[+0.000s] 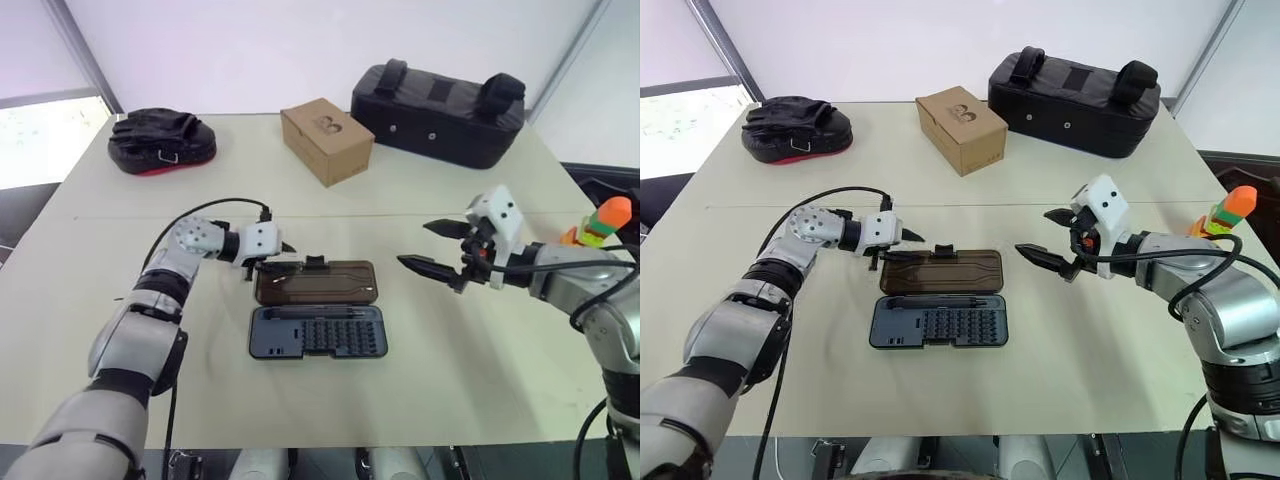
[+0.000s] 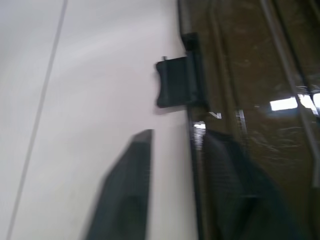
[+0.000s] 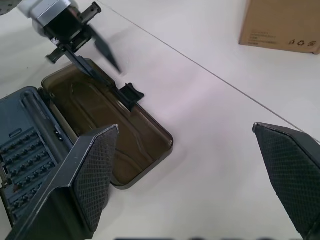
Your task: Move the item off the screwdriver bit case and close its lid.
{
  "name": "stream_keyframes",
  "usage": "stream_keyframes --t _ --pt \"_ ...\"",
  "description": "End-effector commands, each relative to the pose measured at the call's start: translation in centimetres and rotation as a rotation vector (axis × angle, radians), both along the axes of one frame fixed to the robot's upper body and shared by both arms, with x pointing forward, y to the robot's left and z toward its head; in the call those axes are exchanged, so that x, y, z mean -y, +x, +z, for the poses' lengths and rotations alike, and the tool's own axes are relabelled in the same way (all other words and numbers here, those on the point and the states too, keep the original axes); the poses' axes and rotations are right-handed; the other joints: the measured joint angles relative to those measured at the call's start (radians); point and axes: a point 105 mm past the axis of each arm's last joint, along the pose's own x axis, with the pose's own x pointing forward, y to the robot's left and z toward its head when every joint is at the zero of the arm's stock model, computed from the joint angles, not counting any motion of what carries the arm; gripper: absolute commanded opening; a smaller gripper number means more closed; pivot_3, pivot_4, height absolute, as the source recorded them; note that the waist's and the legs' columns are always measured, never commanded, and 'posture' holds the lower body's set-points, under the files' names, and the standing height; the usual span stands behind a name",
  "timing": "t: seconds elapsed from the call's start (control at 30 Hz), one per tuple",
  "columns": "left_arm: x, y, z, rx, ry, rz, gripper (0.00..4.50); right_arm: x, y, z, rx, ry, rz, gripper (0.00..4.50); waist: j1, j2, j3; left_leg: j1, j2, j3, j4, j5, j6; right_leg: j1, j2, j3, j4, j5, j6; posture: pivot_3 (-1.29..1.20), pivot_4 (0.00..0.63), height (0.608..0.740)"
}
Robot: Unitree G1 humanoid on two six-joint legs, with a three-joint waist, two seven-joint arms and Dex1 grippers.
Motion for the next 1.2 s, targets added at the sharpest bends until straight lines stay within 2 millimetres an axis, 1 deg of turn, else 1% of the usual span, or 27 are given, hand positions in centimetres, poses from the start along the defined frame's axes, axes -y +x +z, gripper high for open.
stream_keyframes --t 0.03,0.13,0.17,0.23,0.27,0.3,0.33,0.37,0.43,0.47,0.5,0.57,0.6,0.63,0.67,0.7,0.77,0.8,0.83,0.87,0.93,0.97,1.13,1.2 --pt "-0.9 0.6 0.3 0.008 -0.005 0.058 3.35 -0.5 -0.1 1.3 0.053 0.005 0.031 4.50 0.000 0.000 0.000 0.000 0.000 0.000 0.000 0.000 0.000 0.000 0.000 0.000 0.000 0.000 0.000 0.00 0.150 0.740" --pt "-1.0 1.2 2.6 -0.010 -0.151 0.105 3.35 -0.5 0.0 1.4 0.052 0.016 0.035 4.50 -0.002 0.000 0.000 0.001 0.000 0.000 0.000 0.000 0.000 0.000 0.000 0.001 0.001 0.000 0.000 0.00 0.150 0.740" --pt "-1.0 1.3 3.0 -0.014 -0.174 0.109 3.35 -0.5 0.0 1.4 0.052 0.018 0.036 4.50 -0.002 -0.001 0.000 0.001 0.000 0.000 0.000 0.000 0.000 0.000 0.000 0.001 0.001 0.000 0.000 0.00 0.150 0.740" --pt "-1.7 1.9 6.2 -0.015 -0.330 0.155 3.35 -0.5 0.0 1.7 0.053 0.034 0.040 4.50 -0.002 -0.001 0.001 0.000 0.000 0.000 0.000 0.000 0.000 0.000 0.000 0.001 0.001 0.000 0.000 0.00 0.150 0.740" --pt "-2.0 2.0 7.5 -0.020 -0.390 0.161 3.35 -0.5 0.0 1.8 0.053 0.042 0.042 4.50 -0.003 -0.002 0.001 0.000 0.000 0.000 0.000 0.000 0.000 0.000 0.000 0.001 0.001 0.000 0.000 0.00 0.150 0.740" --pt "-2.3 1.7 8.6 -0.034 -0.440 0.153 3.35 -0.6 0.0 1.8 0.052 0.045 0.046 4.50 -0.004 -0.002 0.002 0.000 0.000 -0.001 0.001 0.000 0.000 -0.001 0.000 0.001 0.001 0.000 0.000 0.00 0.150 0.740" --pt "-2.4 1.4 9.2 -0.046 -0.461 0.142 3.35 -0.6 0.0 1.8 0.051 0.045 0.049 4.50 -0.006 -0.002 0.002 -0.001 0.000 -0.002 0.001 0.000 0.000 -0.001 0.000 0.001 0.001 0.000 0.000 0.00 0.150 0.740" --pt "-2.6 0.2 9.5 -0.085 -0.481 0.112 3.35 -0.8 0.0 1.7 0.048 0.038 0.064 4.50 -0.008 -0.002 0.002 -0.001 0.000 -0.002 0.001 0.000 0.000 -0.001 0.000 0.001 0.001 0.000 0.000 0.00 0.150 0.740" --pt "-2.5 -2.5 9.5 -0.170 -0.492 0.060 3.35 -1.2 0.0 1.6 0.044 0.034 0.089 4.50 -0.024 -0.001 0.001 -0.001 0.001 -0.002 0.000 0.000 0.000 -0.001 0.000 0.001 0.001 0.000 0.000 0.00 0.150 0.740" --pt "-2.5 -4.2 8.9 -0.217 -0.481 0.045 3.35 -1.4 0.2 1.4 0.041 0.035 0.099 4.50 -0.031 0.000 0.001 0.000 0.001 -0.002 0.000 -0.001 0.001 -0.001 0.000 0.003 0.002 0.000 0.000 0.00 0.150 0.740" --pt "-2.4 -5.3 8.5 -0.247 -0.472 0.043 3.35 -1.5 0.3 1.4 0.039 0.036 0.103 4.50 -0.035 0.000 0.002 0.000 0.001 -0.001 -0.001 -0.001 0.001 -0.002 0.000 0.004 0.002 0.000 0.000 0.00 0.150 0.740" --pt "-2.3 -7.7 7.4 -0.304 -0.444 0.043 3.35 -1.7 0.5 1.1 0.034 0.034 0.113 4.50 -0.033 0.000 0.003 0.002 0.001 0.001 -0.002 -0.001 0.002 -0.001 0.000 0.008 0.002 -0.001 0.000 0.00 0.150 0.740" --pt "-2.3 -9.2 6.5 -0.342 -0.431 0.046 3.35 -1.8 0.7 1.0 0.032 0.034 0.117 4.50 -0.029 0.000 0.003 0.002 0.001 0.001 -0.001 -0.001 0.002 -0.002 0.001 0.008 0.002 -0.001 0.000 0.00 0.150 0.740" --pt "-2.3 -10.8 5.4 -0.381 -0.407 0.045 3.12 -1.9 1.0 0.9 0.030 0.033 0.119 4.50 -0.029 0.000 0.003 0.003 0.001 0.001 -0.001 -0.001 0.002 -0.002 0.001 0.008 0.002 -0.001 0.000 0.00 0.150 0.740" --pt "-2.3 -11.8 4.8 -0.407 -0.391 0.046 2.84 -1.9 1.2 0.8 0.029 0.033 0.120 4.50 -0.029 0.000 0.003 0.003 0.002 0.001 -0.001 -0.001 0.001 -0.002 0.001 0.009 0.002 -0.001 0.000 0.00 0.150 0.740" --pt "-2.3 -13.0 3.9 -0.431 -0.367 0.052 2.48 -1.9 1.5 0.6 0.028 0.027 0.121 4.50 -0.028 0.000 0.003 0.004 0.002 0.002 -0.001 -0.001 0.001 -0.001 0.001 0.009 0.003 -0.001 0.000 0.00 0.150 0.740" --pt "-2.3 -14.2 2.8 -0.450 -0.340 0.063 1.60 -2.0 2.0 0.4 0.030 0.016 0.122 4.50 -0.022 0.000 0.003 0.004 0.002 0.002 -0.001 -0.001 0.001 -0.001 0.001 0.010 0.003 -0.001 0.000 0.00 0.150 0.740" --pt "-2.2 -14.9 2.1 -0.453 -0.320 0.063 1.02 -2.1 2.4 0.2 0.028 0.010 0.122 4.50 -0.020 0.000 0.003 0.004 0.002 0.002 -0.001 -0.001 0.001 -0.001 0.001 0.010 0.002 -0.001 0.000 0.00 0.150 0.740" --pt "-2.1 -15.4 1.5 -0.455 -0.305 0.062 0.59 -2.2 2.7 0.0 0.024 0.002 0.117 4.50 -0.019 0.001 0.003 0.004 0.002 0.003 -0.001 -0.001 0.001 -0.001 0.000 0.010 0.002 -0.001 0.000 0.00 0.150 0.740" --pt "-2.0 -15.8 0.8 -0.451 -0.281 0.060 0.02 -2.4 3.3 -0.2 0.009 0.000 0.104 4.50 -0.019 0.001 0.003 0.004 0.002 0.003 -0.001 -0.001 0.001 0.000 0.000 0.010 0.002 -0.001 0.000 0.00 0.150 0.740" --pt "-2.0 -16.1 -0.1 -0.438 -0.249 0.063 0.02 -2.7 4.0 -0.6 -0.004 -0.012 0.094 4.50 -0.020 0.001 0.003 0.004 0.001 0.003 -0.001 -0.001 0.001 0.000 0.000 0.010 0.001 -0.001 -0.001 0.00 0.150 0.740" --pt "-2.0 -15.9 -0.5 -0.422 -0.234 0.074 0.02 -3.0 4.2 -0.9 -0.009 -0.023 0.101 4.50 -0.021 0.001 0.003 0.004 0.001 0.003 -0.001 -0.001 0.001 0.000 0.000 0.010 0.001 -0.001 -0.001 0.00 0.150 0.740" --pt "-2.4 -14.3 -1.5 -0.377 -0.249 0.140 0.02 -4.3 4.4 -2.4 -0.025 -0.109 0.171 4.50 -0.021 0.001 0.004 0.004 0.001 0.004 -0.001 -0.001 0.001 -0.001 0.000 0.010 0.001 -0.001 -0.001 0.00 0.150 0.740" --pt "-2.5 -14.0 -1.9 -0.369 -0.247 0.154 0.02 -4.7 4.3 -2.9 -0.026 -0.138 0.197 4.50 -0.021 0.001 0.004 0.004 0.001 0.004 -0.001 -0.001 0.001 -0.001 0.000 0.010 0.001 -0.001 0.000 0.00 0.150 0.740"
